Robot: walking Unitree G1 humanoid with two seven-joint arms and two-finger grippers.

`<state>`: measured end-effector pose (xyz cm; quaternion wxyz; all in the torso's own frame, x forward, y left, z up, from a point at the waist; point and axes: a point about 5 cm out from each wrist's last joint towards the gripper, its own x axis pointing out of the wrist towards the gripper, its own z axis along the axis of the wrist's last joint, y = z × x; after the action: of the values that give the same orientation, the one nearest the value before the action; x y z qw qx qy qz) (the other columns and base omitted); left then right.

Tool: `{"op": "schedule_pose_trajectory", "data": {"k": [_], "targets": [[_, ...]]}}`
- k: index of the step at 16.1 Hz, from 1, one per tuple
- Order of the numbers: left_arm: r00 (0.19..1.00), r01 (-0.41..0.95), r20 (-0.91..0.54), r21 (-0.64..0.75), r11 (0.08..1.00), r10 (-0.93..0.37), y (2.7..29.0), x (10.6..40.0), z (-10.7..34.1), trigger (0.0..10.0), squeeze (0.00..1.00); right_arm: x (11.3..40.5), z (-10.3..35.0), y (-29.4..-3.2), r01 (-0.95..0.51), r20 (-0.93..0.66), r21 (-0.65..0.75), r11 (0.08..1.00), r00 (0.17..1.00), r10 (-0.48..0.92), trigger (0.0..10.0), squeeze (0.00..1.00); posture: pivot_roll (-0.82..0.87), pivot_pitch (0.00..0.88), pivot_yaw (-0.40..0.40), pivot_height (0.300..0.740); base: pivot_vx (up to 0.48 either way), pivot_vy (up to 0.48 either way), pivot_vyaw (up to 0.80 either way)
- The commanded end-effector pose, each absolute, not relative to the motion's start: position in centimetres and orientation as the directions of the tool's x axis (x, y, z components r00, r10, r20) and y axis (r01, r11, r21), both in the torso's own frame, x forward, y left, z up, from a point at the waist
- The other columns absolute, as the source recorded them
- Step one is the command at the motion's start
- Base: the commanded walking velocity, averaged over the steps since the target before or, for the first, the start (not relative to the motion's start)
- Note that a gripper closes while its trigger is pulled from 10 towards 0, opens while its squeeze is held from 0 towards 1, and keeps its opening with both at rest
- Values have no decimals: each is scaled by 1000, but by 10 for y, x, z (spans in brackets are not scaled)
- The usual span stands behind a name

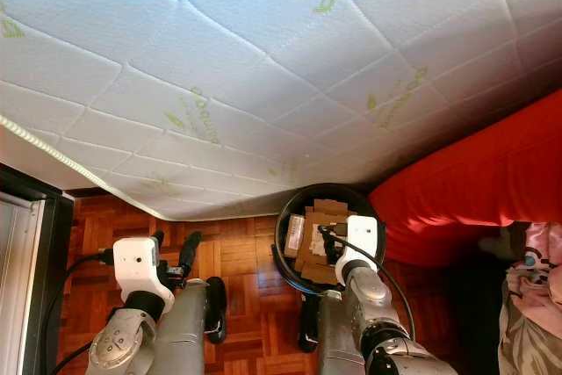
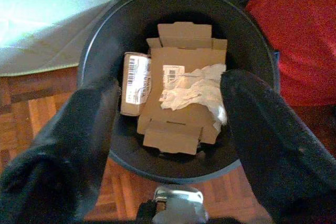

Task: Clean up the room

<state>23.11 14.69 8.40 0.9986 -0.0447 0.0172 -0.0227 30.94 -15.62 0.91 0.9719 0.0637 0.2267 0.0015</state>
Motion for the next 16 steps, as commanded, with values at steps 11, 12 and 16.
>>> {"op": "schedule_pose_trajectory", "data": {"k": [11,12,16], "targets": [[979,14,-201,-77,997,-30,159,223,36,10000,0,265,-21,-222,127,-525,172,977,851,-18,10000,0,143,382,-33,707,0,0,0],[974,11,-225,-71,997,-27,161,224,28,10000,0,253,-27,-230,147,-544,169,975,838,-32,10000,0,137,369,-33,722,0,0,0],[950,-20,-312,-59,998,0,173,222,2,10000,0,228,-45,-232,178,-609,163,970,792,-43,10000,0,124,305,-30,740,0,0,0]]}}
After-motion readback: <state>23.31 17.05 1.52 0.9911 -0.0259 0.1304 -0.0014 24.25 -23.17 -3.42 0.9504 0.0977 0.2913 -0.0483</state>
